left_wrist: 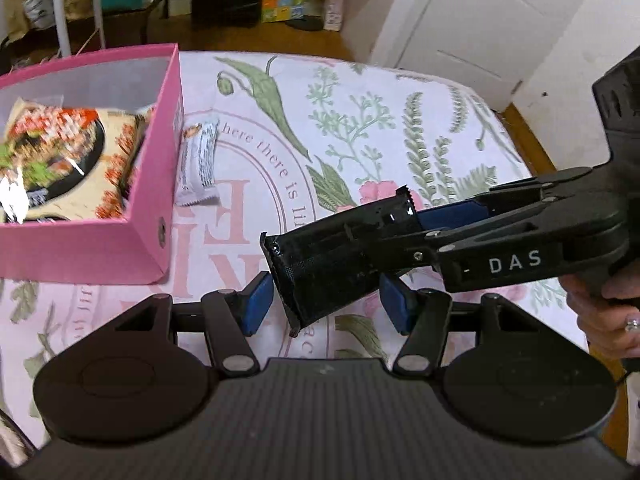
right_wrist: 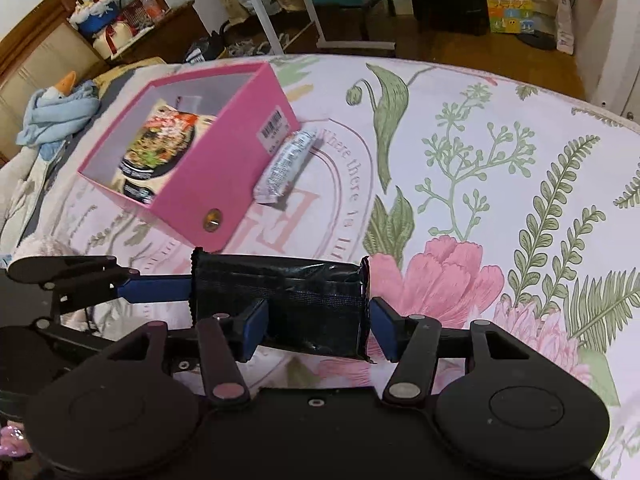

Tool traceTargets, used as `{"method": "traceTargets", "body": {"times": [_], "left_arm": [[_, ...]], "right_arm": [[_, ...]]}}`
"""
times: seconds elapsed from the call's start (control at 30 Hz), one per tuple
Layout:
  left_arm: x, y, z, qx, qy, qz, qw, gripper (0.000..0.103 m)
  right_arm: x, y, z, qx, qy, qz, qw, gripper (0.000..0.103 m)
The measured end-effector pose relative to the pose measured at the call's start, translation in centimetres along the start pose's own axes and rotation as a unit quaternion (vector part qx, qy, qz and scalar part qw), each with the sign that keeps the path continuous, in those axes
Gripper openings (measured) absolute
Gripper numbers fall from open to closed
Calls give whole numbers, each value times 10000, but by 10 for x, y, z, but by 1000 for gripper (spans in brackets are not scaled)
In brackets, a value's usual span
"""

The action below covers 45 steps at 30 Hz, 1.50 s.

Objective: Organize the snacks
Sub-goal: 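Carry the black bar into the pink box and open both grippers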

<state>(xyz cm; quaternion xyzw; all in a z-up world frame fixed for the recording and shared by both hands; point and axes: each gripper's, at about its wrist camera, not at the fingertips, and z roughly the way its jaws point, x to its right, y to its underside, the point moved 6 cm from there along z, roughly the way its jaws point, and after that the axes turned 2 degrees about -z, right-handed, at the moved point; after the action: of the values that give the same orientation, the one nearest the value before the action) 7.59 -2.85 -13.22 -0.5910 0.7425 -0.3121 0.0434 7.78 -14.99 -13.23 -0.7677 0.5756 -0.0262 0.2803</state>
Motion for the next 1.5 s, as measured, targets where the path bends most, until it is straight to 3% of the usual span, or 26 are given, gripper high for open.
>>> {"method": "traceTargets", "body": {"times": [0.13,0.23,0.33,0.53,0.73,1.0,1.27,1.5], "left_arm": [[-9,-7,-27,224,-81,213,9995,58],[-21,-16,-45,428,-222,295,9984,58],[-39,-26,-62,679,-394,187,9967,58],[-87,-49,-90,1035,-707,-68,9921,58],[-141,-61,-100,1034,-967,-369,9892,58],[-188,-59,-79,812,-1467,-513,9845,60],[-179,-57,-73,847,-1489,-330,9847,64],[-147,-66,-66,746,-1162,-87,9904,62]], "right_arm": [[-19,-6,-8,131,-118,10,9998,61],[-33,-16,-9,242,-230,-18,9994,51],[-44,-26,-6,274,-412,-24,9988,40],[-80,-49,4,373,-871,-26,9955,31],[-119,-79,23,449,-1134,-122,9925,31],[-143,-102,63,476,-1175,-128,9919,31],[-121,-109,45,845,-1153,-87,9897,38],[-80,-97,26,1101,-906,-67,9898,46]]}}
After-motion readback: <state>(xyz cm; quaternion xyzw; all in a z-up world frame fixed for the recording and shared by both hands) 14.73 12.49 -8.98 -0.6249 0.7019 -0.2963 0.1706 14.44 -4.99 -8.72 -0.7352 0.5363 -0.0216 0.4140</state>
